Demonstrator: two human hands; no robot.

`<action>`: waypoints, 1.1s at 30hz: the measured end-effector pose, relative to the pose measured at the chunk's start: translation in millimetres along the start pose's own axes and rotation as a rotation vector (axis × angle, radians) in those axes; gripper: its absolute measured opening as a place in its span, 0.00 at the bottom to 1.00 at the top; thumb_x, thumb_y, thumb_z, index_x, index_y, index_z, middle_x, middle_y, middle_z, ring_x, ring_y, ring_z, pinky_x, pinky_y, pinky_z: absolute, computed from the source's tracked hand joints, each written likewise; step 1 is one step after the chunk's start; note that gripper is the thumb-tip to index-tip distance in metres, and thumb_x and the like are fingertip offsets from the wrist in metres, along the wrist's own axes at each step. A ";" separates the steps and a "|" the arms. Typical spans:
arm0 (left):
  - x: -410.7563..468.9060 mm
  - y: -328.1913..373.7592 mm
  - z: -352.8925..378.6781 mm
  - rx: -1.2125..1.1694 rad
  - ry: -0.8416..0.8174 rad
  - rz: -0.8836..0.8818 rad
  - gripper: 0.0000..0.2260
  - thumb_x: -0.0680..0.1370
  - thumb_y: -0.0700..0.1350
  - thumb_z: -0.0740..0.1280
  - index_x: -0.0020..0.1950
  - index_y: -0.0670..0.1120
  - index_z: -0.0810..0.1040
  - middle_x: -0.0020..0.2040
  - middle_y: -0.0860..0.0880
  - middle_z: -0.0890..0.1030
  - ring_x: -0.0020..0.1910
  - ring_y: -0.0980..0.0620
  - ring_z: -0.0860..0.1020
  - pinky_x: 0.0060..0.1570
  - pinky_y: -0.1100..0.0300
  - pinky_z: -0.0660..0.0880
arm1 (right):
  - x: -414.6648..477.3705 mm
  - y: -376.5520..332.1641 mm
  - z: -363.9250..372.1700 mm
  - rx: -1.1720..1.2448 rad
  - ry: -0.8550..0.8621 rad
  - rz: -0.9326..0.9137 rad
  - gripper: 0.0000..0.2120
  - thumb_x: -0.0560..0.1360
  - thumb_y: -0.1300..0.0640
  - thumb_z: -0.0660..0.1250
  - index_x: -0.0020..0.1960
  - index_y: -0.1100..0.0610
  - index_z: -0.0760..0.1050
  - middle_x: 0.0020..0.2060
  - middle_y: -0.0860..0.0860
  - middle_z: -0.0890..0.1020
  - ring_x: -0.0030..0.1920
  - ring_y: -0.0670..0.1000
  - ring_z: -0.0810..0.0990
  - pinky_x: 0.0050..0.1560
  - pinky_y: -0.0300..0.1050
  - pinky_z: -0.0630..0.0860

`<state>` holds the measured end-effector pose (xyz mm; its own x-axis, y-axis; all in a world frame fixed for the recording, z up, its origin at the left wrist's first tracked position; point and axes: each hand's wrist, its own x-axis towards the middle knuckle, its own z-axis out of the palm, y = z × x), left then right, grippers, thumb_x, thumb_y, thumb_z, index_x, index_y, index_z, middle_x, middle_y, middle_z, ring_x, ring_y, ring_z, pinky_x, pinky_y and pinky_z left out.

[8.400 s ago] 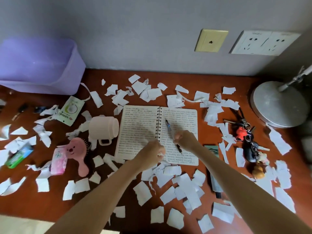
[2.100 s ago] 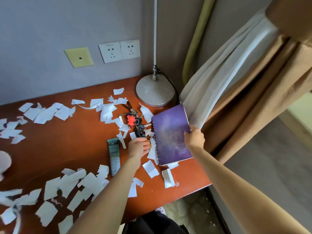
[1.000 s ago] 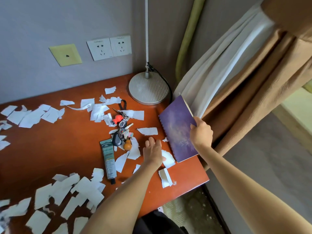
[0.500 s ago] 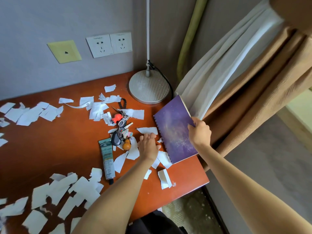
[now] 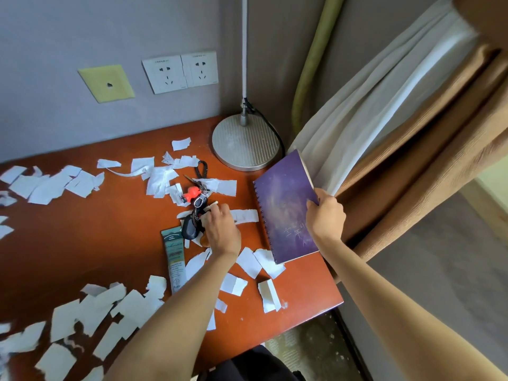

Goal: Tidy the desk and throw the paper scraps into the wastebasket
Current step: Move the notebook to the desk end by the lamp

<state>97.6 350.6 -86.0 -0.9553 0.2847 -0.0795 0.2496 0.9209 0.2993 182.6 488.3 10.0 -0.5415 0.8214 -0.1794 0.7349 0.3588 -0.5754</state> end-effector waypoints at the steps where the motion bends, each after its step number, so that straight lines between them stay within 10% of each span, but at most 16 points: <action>1: 1.6 1.0 -1.7 0.011 0.007 0.025 0.16 0.75 0.38 0.64 0.62 0.43 0.70 0.61 0.43 0.71 0.61 0.46 0.69 0.61 0.56 0.68 | 0.0 -1.5 1.0 -0.001 -0.001 0.001 0.12 0.77 0.64 0.56 0.56 0.60 0.75 0.50 0.61 0.81 0.53 0.66 0.76 0.50 0.49 0.72; 22: -10.3 11.7 -14.0 0.130 -0.012 0.274 0.20 0.74 0.40 0.65 0.66 0.46 0.68 0.66 0.45 0.68 0.67 0.46 0.64 0.65 0.54 0.59 | 2.8 7.4 -5.3 -0.045 -0.029 -0.040 0.13 0.77 0.64 0.56 0.59 0.59 0.75 0.52 0.61 0.81 0.54 0.66 0.76 0.52 0.50 0.72; 33: -37.4 10.9 7.4 0.171 -0.483 0.401 0.16 0.73 0.51 0.69 0.57 0.46 0.72 0.62 0.46 0.67 0.62 0.45 0.65 0.62 0.53 0.62 | -5.6 20.0 -9.1 -0.043 -0.035 -0.089 0.14 0.78 0.64 0.57 0.61 0.61 0.74 0.54 0.61 0.81 0.56 0.66 0.76 0.56 0.52 0.72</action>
<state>137.2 351.9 -86.8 -0.6139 0.6660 -0.4237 0.6316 0.7364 0.2424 204.0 494.9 6.8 -0.6186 0.7697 -0.1577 0.7002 0.4489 -0.5553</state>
